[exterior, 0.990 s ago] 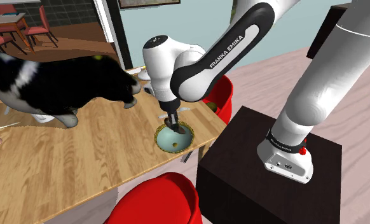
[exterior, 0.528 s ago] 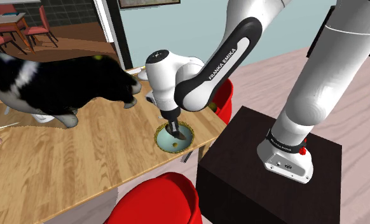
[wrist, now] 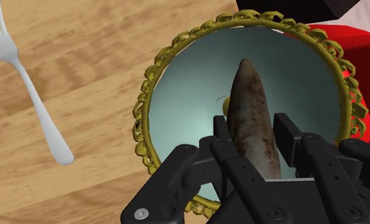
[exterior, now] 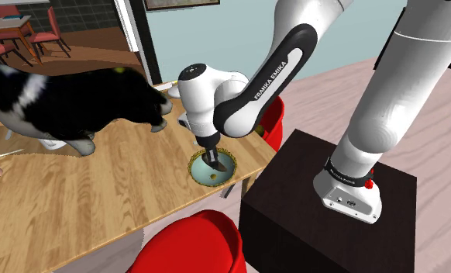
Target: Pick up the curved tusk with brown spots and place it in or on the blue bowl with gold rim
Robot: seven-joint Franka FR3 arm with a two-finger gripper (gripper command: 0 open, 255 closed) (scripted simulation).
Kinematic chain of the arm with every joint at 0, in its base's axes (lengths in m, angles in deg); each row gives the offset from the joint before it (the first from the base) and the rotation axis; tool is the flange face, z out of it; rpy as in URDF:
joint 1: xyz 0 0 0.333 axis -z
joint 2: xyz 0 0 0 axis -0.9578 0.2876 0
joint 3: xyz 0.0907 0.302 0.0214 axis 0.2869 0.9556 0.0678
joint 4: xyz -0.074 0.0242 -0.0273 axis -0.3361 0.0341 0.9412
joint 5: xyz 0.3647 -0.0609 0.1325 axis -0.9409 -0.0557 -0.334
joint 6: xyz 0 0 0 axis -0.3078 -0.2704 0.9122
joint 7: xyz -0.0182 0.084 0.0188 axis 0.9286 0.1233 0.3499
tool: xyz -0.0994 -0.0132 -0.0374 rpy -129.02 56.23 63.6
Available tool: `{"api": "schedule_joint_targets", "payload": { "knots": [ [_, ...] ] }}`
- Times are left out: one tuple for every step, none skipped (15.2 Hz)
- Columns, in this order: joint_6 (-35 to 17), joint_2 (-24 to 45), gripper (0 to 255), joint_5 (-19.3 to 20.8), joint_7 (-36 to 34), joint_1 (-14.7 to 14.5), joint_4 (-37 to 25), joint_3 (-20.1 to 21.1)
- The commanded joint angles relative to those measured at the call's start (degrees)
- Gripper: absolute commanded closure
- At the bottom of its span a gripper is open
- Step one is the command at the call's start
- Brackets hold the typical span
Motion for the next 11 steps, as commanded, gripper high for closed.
{"api": "schedule_joint_targets", "payload": {
  "knots": [
    [0.0,0.0,0,0.0,0.0,0.0,0.0,0.0],
    [0.0,0.0,0,0.0,0.0,0.0,0.0,0.0],
    [0.0,0.0,0,0.0,0.0,0.0,0.0,0.0],
    [0.0,0.0,0,0.0,0.0,0.0,0.0,0.0],
    [0.0,0.0,0,0.0,0.0,0.0,0.0,0.0],
    [0.0,0.0,0,0.0,0.0,0.0,0.0,0.0],
    [1.9,-1.9,0,-2.0,1.4,0.0,-0.6,0.3],
    [3.9,-3.6,0,-3.7,2.7,-0.1,-1.2,0.5],
    [5.9,-5.3,0,-5.3,3.8,-0.1,-2.0,0.5],
    [7.5,-6.5,0,-6.3,4.6,-0.3,-2.7,0.5],
    [7.5,-6.5,0,-6.3,4.6,-0.4,-2.7,0.4]
  ]
}}
